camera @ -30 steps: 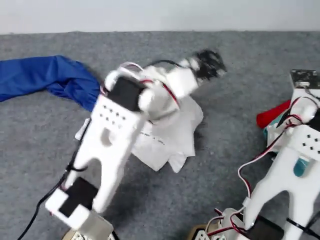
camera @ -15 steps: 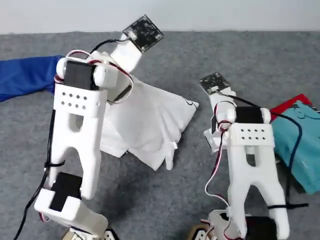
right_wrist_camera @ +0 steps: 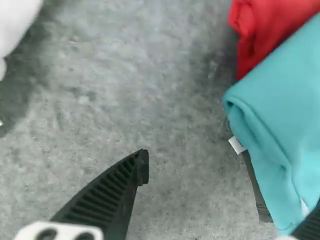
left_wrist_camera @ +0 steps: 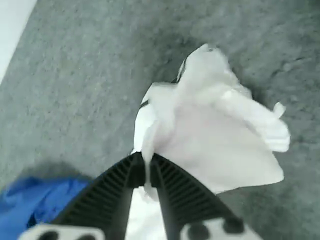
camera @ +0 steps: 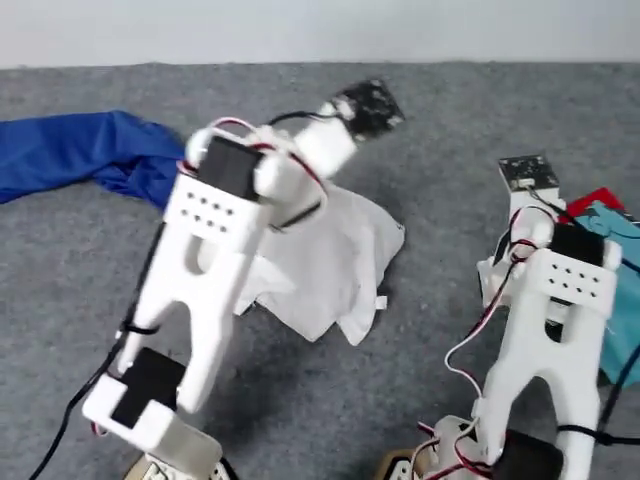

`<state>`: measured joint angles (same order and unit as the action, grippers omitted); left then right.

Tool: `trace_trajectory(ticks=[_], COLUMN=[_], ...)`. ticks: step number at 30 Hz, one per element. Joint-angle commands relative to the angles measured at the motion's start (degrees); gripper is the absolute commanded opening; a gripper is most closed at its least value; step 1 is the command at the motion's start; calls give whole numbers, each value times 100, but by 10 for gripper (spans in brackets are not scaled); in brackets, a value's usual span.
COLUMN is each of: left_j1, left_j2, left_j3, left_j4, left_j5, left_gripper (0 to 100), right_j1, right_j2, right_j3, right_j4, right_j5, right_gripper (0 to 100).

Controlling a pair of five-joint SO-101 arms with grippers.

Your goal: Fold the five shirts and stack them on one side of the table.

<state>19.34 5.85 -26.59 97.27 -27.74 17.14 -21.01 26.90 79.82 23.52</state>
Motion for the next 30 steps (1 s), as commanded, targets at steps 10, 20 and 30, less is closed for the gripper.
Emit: trace_trajectory(ticks=[10,20,30], left_j1=[-3068,-853,1732], left_j2=[-132,-141,-9], left_j3=[-22,-57,-48], left_j4=[308,53,-2382], left_j5=[246,677,1284], left_gripper=[13,13,15], right_j1=[22,207,1789], right_j2=[-154,-154,-180], right_j3=[-18,-35,-53], right_j4=[-31,-66,-48], right_j5=[0,9,-185], right_gripper=[489,489,489])
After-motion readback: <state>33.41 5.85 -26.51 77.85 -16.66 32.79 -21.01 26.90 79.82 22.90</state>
